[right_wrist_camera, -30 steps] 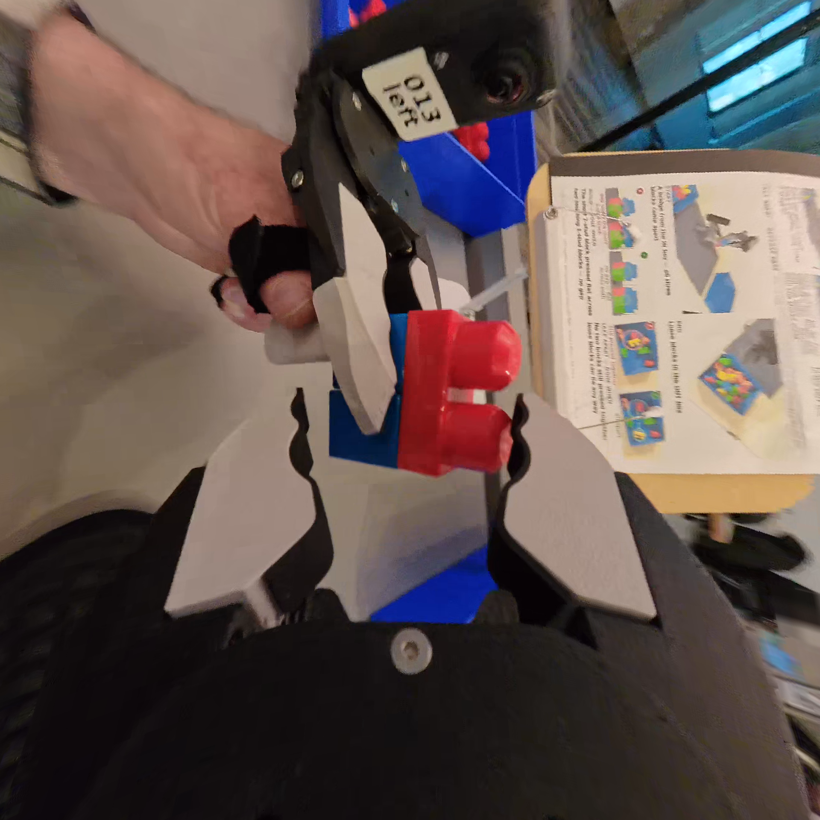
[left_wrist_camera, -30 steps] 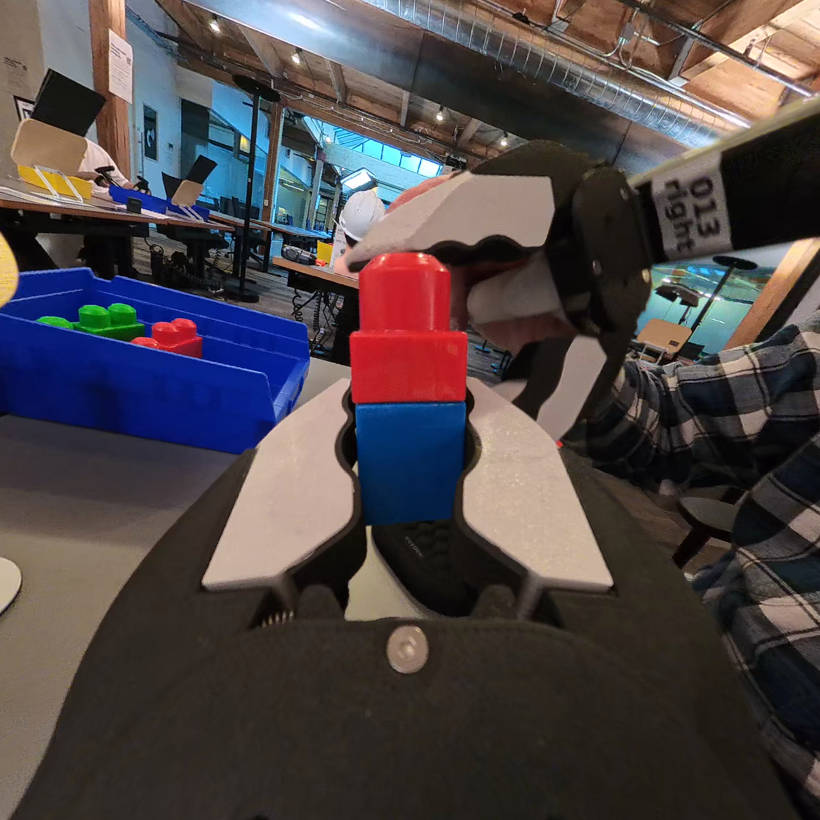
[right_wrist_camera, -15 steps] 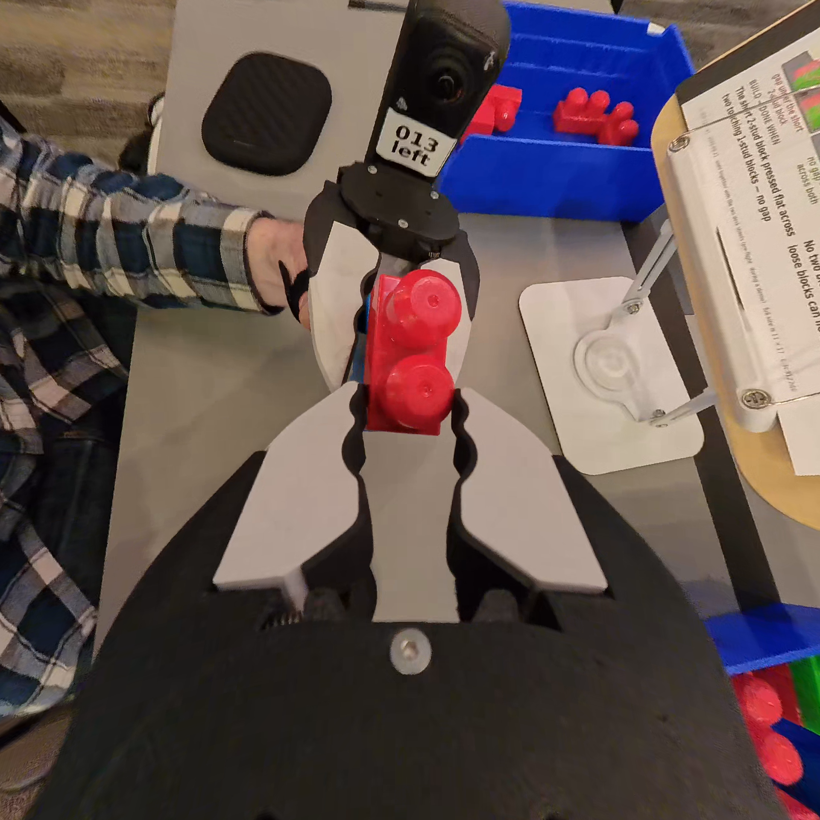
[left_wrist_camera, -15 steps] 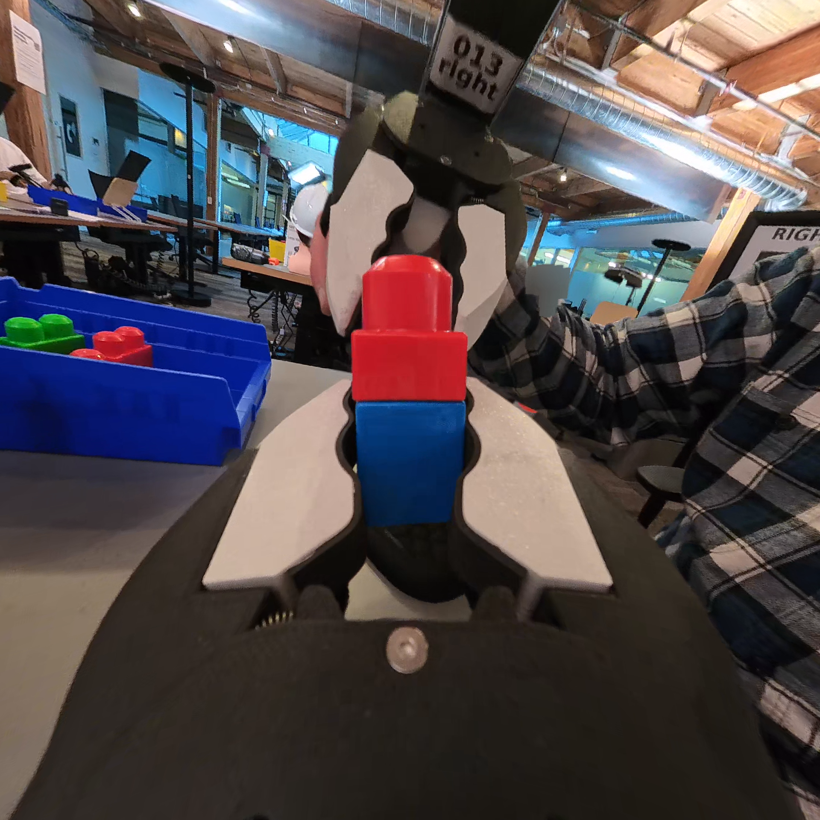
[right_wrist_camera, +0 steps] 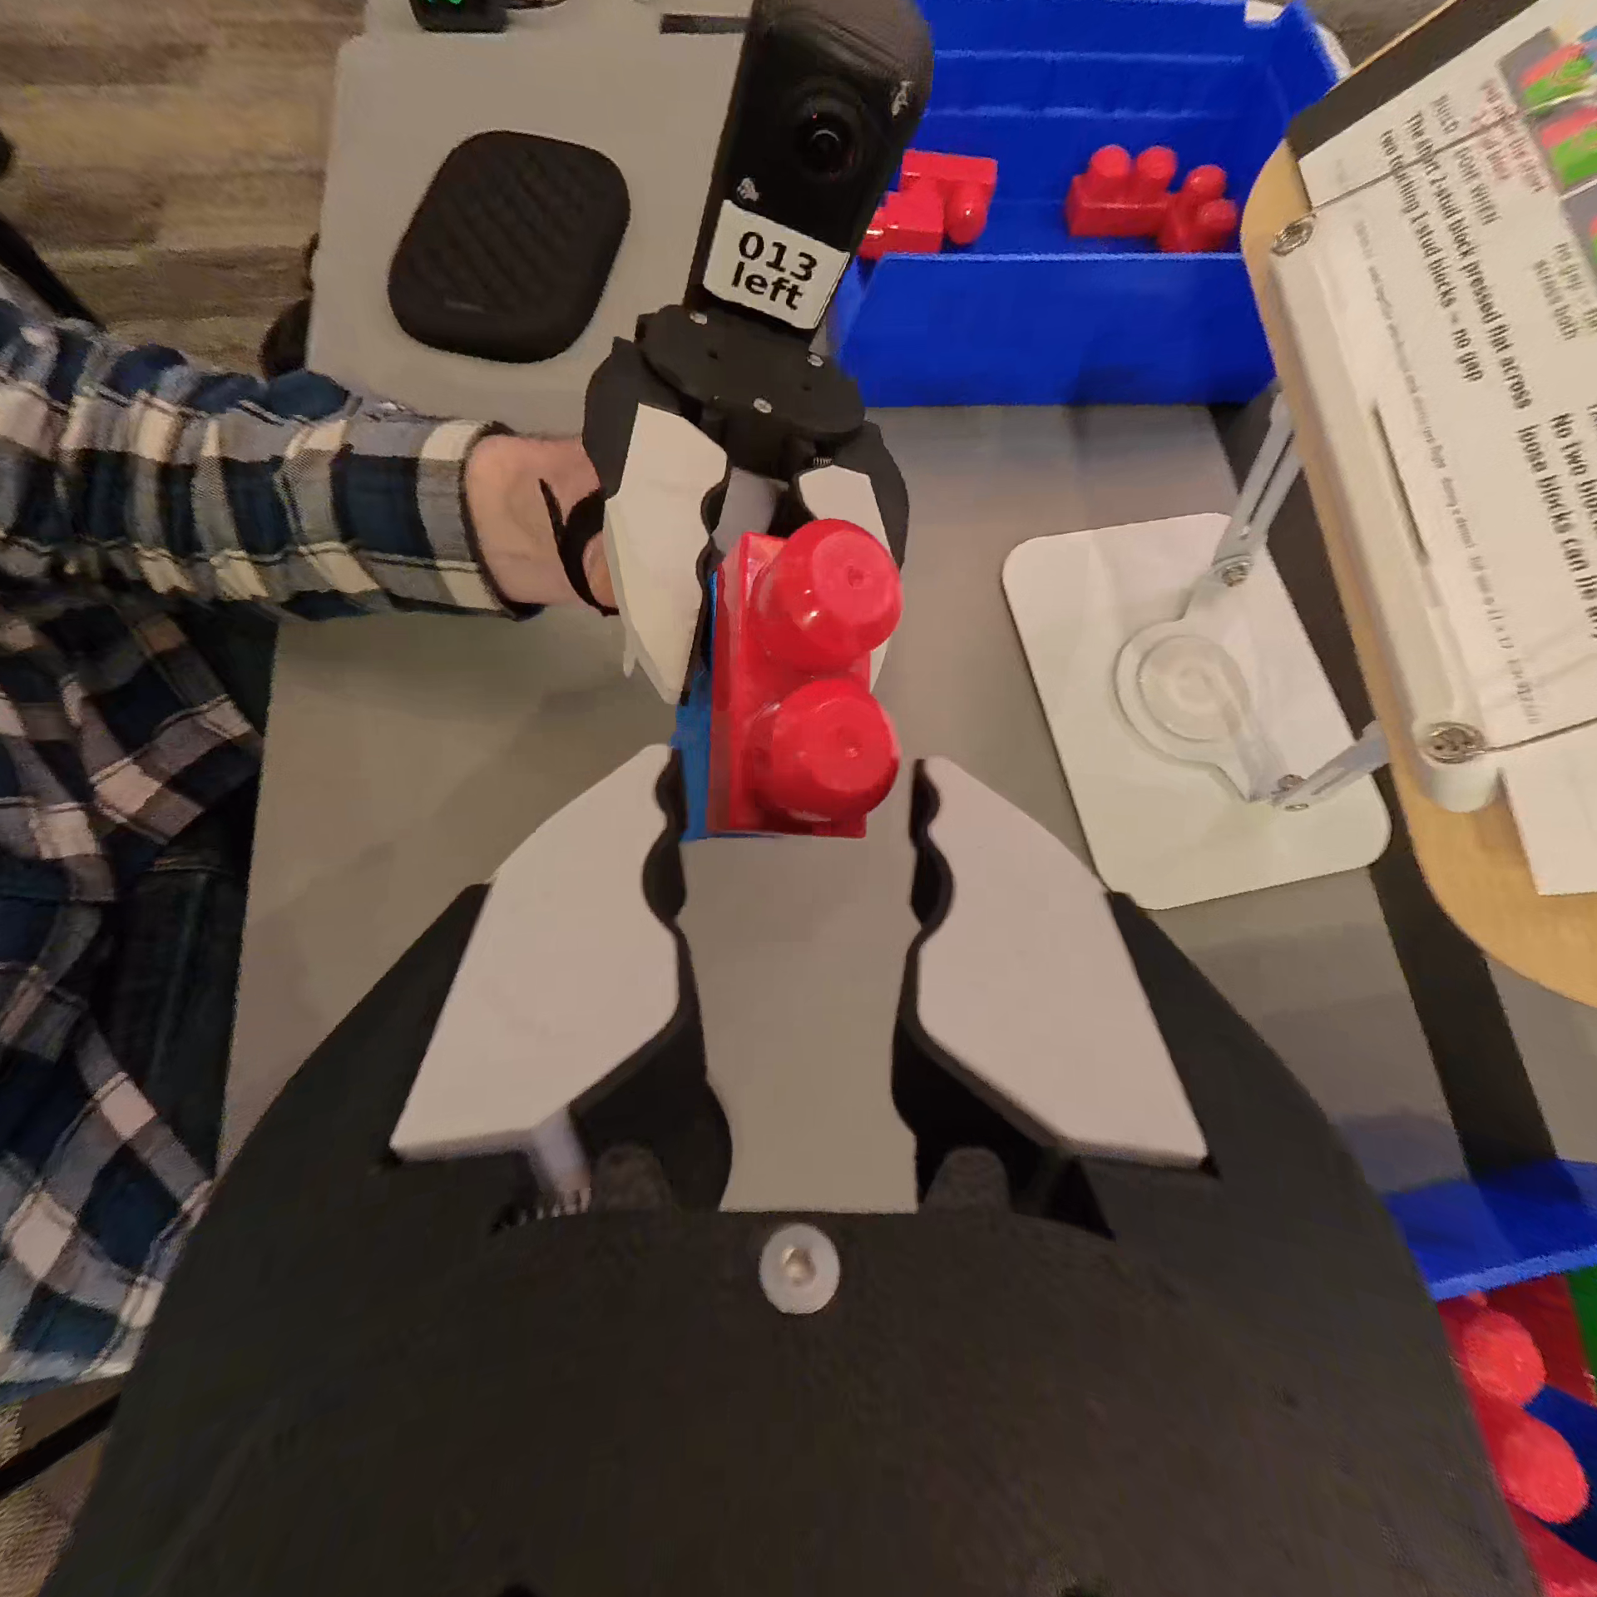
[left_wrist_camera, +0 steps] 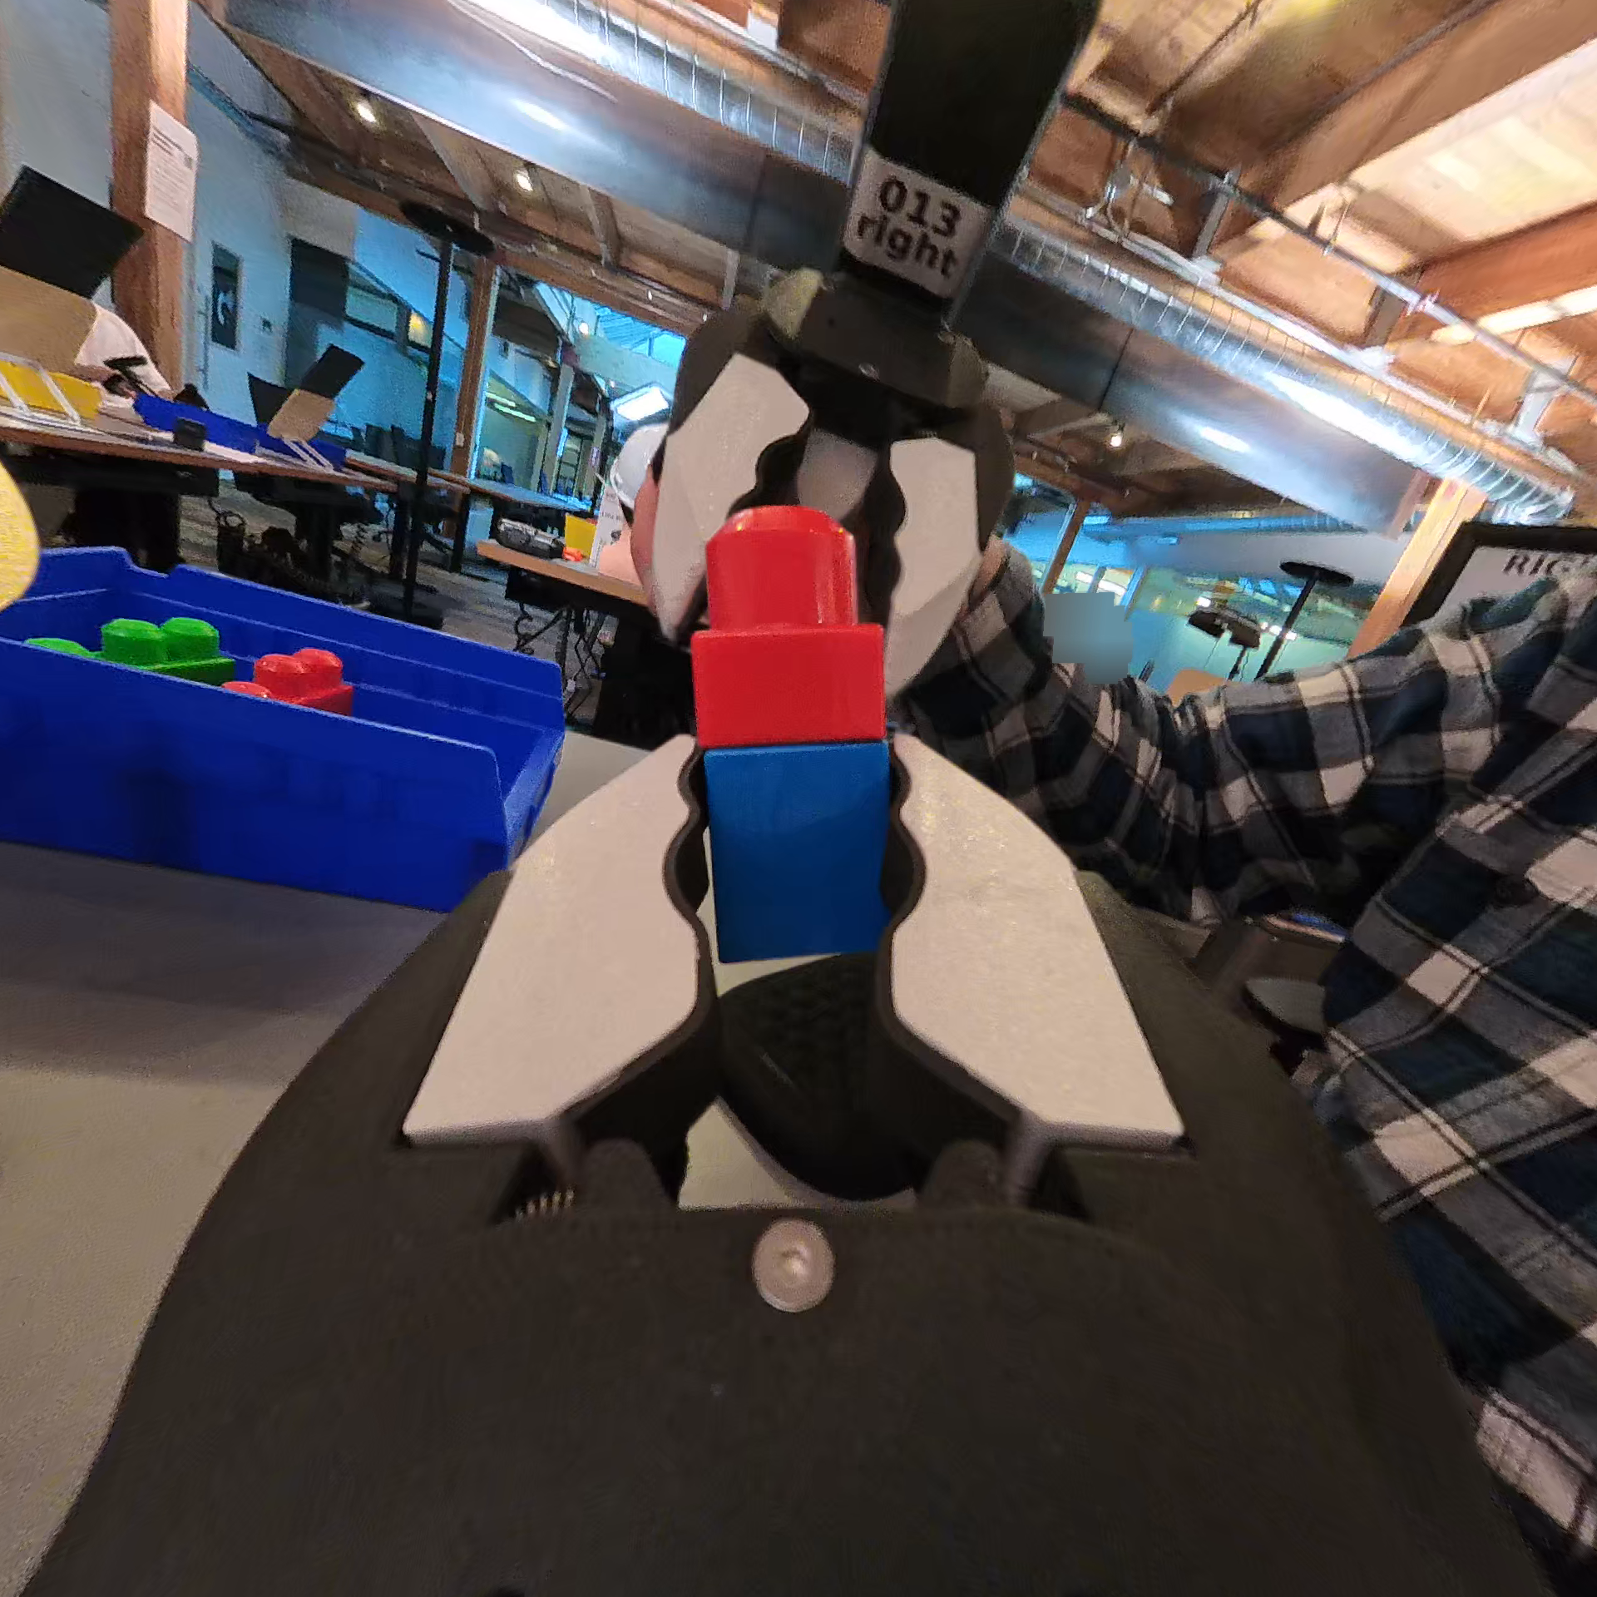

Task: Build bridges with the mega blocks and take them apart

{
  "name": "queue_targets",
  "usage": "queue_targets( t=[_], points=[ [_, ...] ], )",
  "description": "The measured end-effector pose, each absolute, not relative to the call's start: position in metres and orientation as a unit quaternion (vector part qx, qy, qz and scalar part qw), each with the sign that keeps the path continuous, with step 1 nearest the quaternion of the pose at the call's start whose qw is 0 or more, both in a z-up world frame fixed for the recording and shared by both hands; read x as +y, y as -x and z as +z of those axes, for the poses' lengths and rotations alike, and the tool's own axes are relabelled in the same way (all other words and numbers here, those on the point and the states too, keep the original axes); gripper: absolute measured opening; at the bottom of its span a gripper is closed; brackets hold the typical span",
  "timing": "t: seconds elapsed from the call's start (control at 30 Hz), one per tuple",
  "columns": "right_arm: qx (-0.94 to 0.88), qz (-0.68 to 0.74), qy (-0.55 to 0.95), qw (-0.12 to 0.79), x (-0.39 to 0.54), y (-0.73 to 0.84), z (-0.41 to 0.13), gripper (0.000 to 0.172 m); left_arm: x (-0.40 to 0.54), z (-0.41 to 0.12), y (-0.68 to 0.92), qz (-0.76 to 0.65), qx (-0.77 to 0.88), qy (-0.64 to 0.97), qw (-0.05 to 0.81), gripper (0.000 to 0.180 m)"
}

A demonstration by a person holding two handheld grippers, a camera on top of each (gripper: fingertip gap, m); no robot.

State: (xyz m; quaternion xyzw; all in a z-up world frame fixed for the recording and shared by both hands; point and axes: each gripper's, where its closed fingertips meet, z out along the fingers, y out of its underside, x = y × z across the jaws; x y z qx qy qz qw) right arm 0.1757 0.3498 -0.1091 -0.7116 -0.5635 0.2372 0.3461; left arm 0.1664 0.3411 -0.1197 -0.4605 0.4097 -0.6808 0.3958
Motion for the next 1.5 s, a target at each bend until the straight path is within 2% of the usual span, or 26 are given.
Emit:
queue_targets(
  t=[0.07, 0.13, 0.23, 0.37, 0.4, 0.43, 1.03, 1.17, 1.23, 1.3, 1.43, 1.5],
  points=[
    [-0.572, 0.181, 0.711, 0.365, 0.354, -0.178, -0.114, 0.065, 0.345, -0.117, -0.165, -0.694, 0.391, 0.464, 0.389, 0.036],
    [-0.568, 0.088, 0.71, 0.408, 0.365, -0.183, -0.117, 0.097, 0.347, -0.115, -0.165, -0.712, 0.367, 0.463, 0.378, 0.036],
    [-0.6, -0.072, 0.617, 0.505, 0.364, -0.175, -0.105, 0.112, 0.349, -0.117, -0.171, -0.731, 0.34, 0.471, 0.357, 0.036],
    [-0.634, -0.16, 0.598, 0.464, 0.364, -0.173, -0.125, 0.107, 0.345, -0.115, -0.177, -0.738, 0.335, 0.47, 0.349, 0.036],
    [-0.639, -0.173, 0.591, 0.462, 0.364, -0.173, -0.127, 0.096, 0.344, -0.114, -0.177, -0.738, 0.335, 0.471, 0.347, 0.036],
    [-0.639, -0.176, 0.582, 0.472, 0.364, -0.17, -0.124, 0.095, 0.343, -0.114, -0.177, -0.737, 0.338, 0.471, 0.348, 0.036],
    [-0.62, -0.215, 0.603, 0.453, 0.371, -0.177, -0.129, 0.094, 0.348, -0.118, -0.179, -0.685, 0.352, 0.498, 0.398, 0.036],
    [-0.64, -0.1, 0.62, 0.443, 0.361, -0.176, -0.125, 0.09, 0.346, -0.118, -0.179, -0.691, 0.359, 0.495, 0.385, 0.036],
    [-0.635, -0.045, 0.648, 0.419, 0.361, -0.187, -0.118, 0.094, 0.348, -0.12, -0.177, -0.695, 0.357, 0.496, 0.379, 0.036],
    [-0.63, 0.035, 0.666, 0.399, 0.357, -0.19, -0.108, 0.087, 0.349, -0.119, -0.174, -0.703, 0.355, 0.489, 0.375, 0.036],
    [-0.615, 0.134, 0.686, 0.363, 0.356, -0.189, -0.095, 0.062, 0.342, -0.123, -0.181, -0.683, 0.384, 0.494, 0.377, 0.036],
    [-0.613, 0.185, 0.699, 0.317, 0.35, -0.184, -0.1, 0.057, 0.337, -0.124, -0.184, -0.674, 0.4, 0.491, 0.38, 0.036]
  ],
)
